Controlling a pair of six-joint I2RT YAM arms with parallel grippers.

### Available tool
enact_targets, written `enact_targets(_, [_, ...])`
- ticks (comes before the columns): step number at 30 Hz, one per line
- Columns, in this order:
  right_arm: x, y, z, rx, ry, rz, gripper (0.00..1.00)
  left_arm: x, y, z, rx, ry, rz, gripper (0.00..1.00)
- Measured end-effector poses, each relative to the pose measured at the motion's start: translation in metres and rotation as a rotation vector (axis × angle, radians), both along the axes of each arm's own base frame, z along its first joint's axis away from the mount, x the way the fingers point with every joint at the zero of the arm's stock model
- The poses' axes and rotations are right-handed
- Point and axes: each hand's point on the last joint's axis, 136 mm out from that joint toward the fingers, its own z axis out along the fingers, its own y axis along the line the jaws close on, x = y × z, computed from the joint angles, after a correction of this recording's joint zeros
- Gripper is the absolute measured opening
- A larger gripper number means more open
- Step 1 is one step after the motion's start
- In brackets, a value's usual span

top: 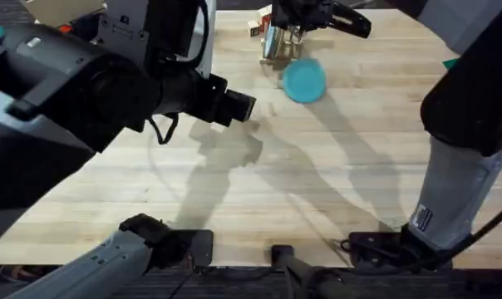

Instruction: Pick up the plates from the table one by one and place each into a slot on the dish rack.

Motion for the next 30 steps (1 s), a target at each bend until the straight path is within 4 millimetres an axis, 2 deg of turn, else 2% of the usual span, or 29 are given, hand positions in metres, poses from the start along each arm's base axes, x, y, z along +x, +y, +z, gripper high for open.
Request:
enact_targets(3, [0.0, 0.0, 0.0, -0.001, 0.0, -0.003, 0.648, 0.0, 0.0, 0.0, 0.0, 0.0, 0.0, 0.994])
enact_targets(6, [-0.001, -0.001, 0.0, -0.011, 0.004, 0.006, 0.966, 0.0, 0.0, 0.0, 0.0, 0.0, 0.0, 0.993])
enact_targets(7, [-0.002, -0.001, -0.001, -0.014, 0.009, 0.009, 0.987, 0.0, 0.0, 0.0, 0.0, 0.0, 0.0, 0.994])
enact_targets(15, [-0.012, -0.007, -0.007, -0.044, 0.058, 0.018, 0.995, 0.0, 0.0, 0.0, 0.0, 0.0, 0.0, 0.994])
enact_targets(21, [-0.013, -0.007, -0.004, -0.044, 0.058, 0.019, 0.995, 0.0, 0.0, 0.0, 0.0, 0.0, 0.0, 0.994])
enact_targets(24, [-0.015, -0.008, 0.01, -0.033, 0.035, 0.019, 0.995, 0.0, 0.0, 0.0, 0.0, 0.0, 0.0, 0.994])
enact_targets(30, [-0.026, -0.014, 0.056, -0.001, -0.03, 0.018, 0.995, 0.0, 0.0, 0.0, 0.0, 0.0, 0.0, 0.995])
